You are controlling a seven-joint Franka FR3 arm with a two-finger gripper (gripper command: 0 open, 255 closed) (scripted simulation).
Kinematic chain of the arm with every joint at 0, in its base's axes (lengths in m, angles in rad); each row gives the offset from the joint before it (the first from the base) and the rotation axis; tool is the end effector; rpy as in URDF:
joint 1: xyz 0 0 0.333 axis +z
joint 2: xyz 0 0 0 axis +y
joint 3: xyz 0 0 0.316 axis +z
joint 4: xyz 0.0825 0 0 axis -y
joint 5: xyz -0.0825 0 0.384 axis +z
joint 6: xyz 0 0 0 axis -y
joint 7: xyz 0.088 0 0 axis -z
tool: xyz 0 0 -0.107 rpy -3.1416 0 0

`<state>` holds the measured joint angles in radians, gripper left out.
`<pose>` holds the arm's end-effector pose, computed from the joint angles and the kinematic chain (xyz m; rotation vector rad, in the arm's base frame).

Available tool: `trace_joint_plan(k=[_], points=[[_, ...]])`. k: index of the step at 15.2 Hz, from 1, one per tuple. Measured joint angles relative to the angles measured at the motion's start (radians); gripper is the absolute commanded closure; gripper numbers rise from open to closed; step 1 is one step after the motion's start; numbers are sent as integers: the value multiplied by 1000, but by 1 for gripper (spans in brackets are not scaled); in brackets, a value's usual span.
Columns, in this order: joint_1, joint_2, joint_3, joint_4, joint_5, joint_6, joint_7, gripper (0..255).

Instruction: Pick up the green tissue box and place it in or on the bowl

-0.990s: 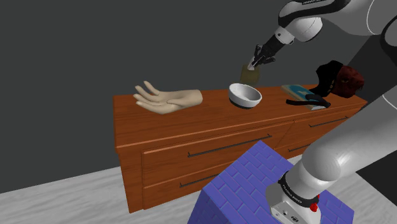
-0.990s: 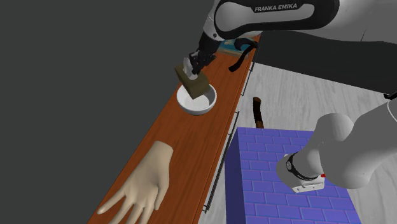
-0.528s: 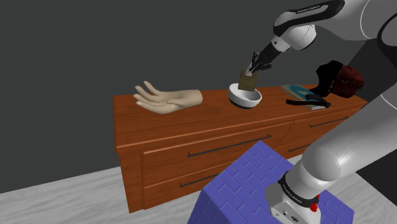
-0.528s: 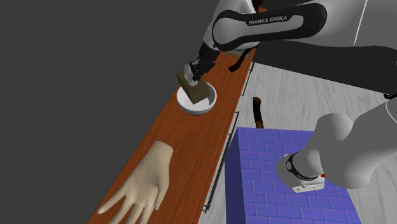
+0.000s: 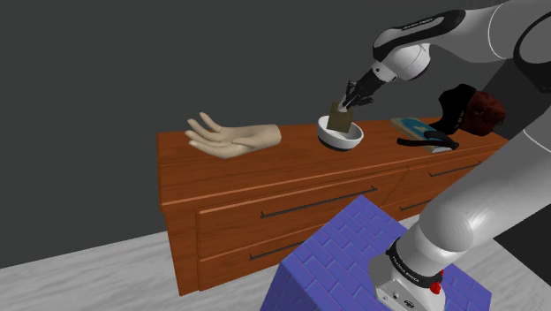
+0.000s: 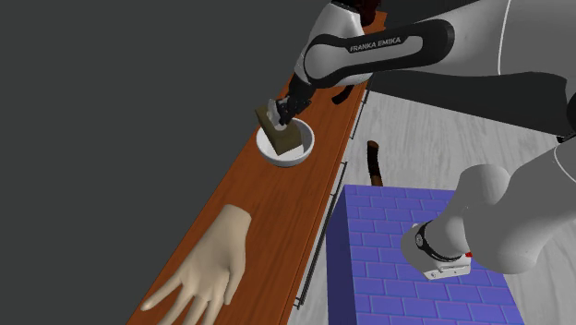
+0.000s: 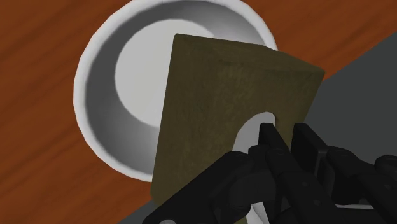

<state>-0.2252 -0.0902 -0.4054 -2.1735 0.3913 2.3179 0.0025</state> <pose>0.4390 -0.3159 0.4526 -2.5752 1.1988 -0.4571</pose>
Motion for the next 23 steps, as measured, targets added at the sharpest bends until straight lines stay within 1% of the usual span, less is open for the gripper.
trace_joint_plan(k=[5,6,12,14,16,19,23], points=[[0,3,-1,-1,4,5,-5,255],[0,3,-1,-2,4,6,-5,0],[0,8,-1,-9,4,7,-5,0],[-7,-17,-4,1,-17,-24,6,0],[-18,-56,-8,18,-50,-76,25,0],[-21,-68,-8,28,-61,-96,35,0],[-21,-71,-7,28,-64,-99,39,0]])
